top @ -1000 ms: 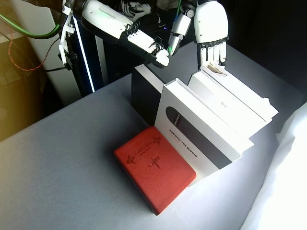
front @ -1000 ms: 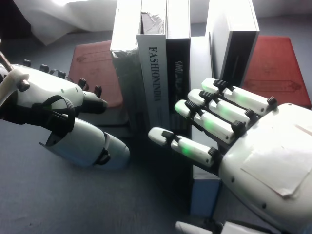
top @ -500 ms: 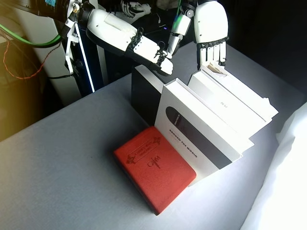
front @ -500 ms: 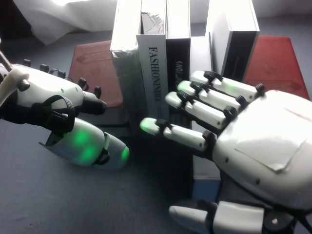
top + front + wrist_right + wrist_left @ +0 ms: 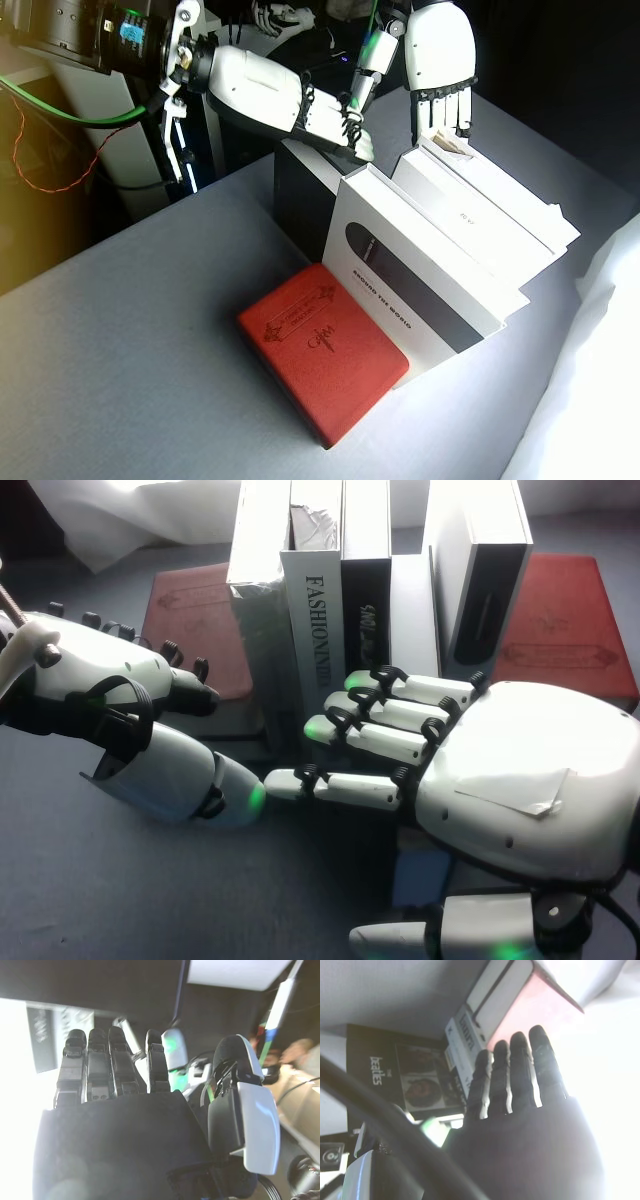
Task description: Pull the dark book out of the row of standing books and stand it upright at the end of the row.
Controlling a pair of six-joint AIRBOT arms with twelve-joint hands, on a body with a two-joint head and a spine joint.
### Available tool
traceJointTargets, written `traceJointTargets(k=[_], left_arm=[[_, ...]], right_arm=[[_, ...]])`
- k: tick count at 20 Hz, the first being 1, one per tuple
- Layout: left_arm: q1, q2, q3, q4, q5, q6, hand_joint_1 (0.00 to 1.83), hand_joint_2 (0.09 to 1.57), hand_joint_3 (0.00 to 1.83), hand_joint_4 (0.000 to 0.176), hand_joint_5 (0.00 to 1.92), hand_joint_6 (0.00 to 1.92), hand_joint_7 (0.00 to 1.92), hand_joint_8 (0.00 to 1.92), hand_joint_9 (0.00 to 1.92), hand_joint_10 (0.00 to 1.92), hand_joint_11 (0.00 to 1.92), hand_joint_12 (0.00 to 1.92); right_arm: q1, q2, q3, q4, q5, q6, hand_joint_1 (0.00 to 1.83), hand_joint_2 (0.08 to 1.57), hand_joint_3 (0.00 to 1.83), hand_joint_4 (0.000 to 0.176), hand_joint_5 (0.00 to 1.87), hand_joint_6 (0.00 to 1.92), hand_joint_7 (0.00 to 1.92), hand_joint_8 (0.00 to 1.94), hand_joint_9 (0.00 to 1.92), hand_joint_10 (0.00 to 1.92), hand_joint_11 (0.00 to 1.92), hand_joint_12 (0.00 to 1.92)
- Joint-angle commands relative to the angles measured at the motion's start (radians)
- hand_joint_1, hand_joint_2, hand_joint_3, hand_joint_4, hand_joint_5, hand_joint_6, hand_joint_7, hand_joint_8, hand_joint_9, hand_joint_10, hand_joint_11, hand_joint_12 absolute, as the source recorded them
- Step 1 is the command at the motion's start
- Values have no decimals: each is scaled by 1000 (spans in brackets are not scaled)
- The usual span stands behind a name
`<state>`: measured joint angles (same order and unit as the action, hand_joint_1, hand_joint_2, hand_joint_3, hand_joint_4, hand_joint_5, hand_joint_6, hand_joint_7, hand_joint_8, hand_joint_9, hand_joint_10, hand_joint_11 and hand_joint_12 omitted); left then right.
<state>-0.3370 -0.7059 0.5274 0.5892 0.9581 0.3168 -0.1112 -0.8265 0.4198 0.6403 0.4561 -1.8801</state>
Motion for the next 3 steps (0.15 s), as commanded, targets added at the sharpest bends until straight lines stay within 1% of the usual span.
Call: traceJointTargets(k=[1,3], left_arm=[[-15,13,2,49,-35,5,0,1135,0,0,104,8,115,10,94,9,15,200],[-15,13,2,49,-35,5,0,1141,2,0,98,4,106,5,88,5,9,200]], right_arm=[[16,11,-2,-67,69,27,0,1174,7,0,36,5,11,4,0,0,0,0],[20,10,-3,-70,72,28,0,1174,6,0,43,8,21,8,0,0,0,0]])
